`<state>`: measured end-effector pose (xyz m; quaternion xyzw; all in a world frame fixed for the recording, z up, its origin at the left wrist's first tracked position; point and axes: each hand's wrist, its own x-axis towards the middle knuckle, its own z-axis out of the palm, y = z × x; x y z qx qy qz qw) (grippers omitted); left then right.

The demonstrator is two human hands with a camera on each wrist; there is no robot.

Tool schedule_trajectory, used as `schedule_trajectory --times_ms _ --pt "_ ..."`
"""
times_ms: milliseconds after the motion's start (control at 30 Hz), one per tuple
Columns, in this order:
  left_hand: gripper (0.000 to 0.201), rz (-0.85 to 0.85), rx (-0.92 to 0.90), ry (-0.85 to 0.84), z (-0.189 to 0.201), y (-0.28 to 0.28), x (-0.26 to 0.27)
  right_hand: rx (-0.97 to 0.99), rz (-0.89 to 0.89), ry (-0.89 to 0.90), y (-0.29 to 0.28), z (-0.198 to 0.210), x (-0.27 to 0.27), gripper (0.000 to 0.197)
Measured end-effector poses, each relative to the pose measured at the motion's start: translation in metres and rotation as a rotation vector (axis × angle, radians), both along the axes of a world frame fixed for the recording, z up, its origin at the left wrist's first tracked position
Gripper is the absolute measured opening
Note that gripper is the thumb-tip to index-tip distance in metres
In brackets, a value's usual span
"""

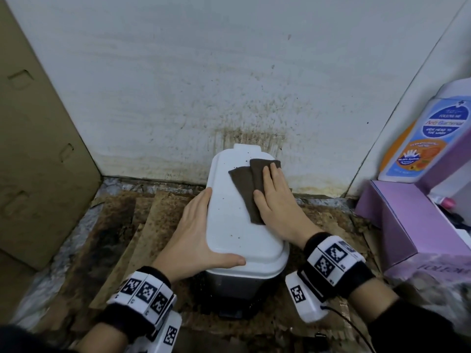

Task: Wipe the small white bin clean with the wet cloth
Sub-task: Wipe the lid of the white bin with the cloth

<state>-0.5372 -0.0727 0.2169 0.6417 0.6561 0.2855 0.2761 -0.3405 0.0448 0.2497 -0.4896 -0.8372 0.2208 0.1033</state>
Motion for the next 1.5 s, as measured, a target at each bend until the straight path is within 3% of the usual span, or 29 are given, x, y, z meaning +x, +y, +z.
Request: schedule_trajectory --times_ms 233,367,500,767,900,1067,1233,1500 --pt "0.150 0.021 0.046 0.007 -0.002 -0.001 0.002 0.055 -0.082 0.081 -0.089 -0.007 0.014 0.067" --pt "0.147 0.024 0.068 -0.041 -0.007 -0.001 0.004 0.062 -0.124 0.034 -0.120 -0.011 0.013 0.070" --pt "0.148 0.018 0.061 -0.036 -0.006 0.000 0.003 0.023 -0.102 0.034 -0.088 -0.004 0.012 0.070" --pt "0.149 -0.003 0.026 -0.063 -0.002 -0.002 0.001 -0.193 0.024 0.007 0.039 0.009 0.006 0.076" --pt "0.149 -0.002 0.009 -0.075 0.001 -0.001 0.001 -0.151 0.023 -0.056 0.077 0.011 -0.005 0.073" --pt "0.146 0.002 0.024 -0.064 0.000 0.000 0.000 -0.076 0.023 -0.091 0.081 0.010 -0.013 0.066" --pt "0.144 -0.006 0.060 -0.039 0.000 -0.002 0.002 -0.041 0.072 -0.003 0.053 0.006 -0.001 0.064" --pt "0.148 0.005 0.071 -0.052 -0.006 -0.002 0.003 0.034 0.060 0.067 -0.071 -0.006 0.027 0.062"
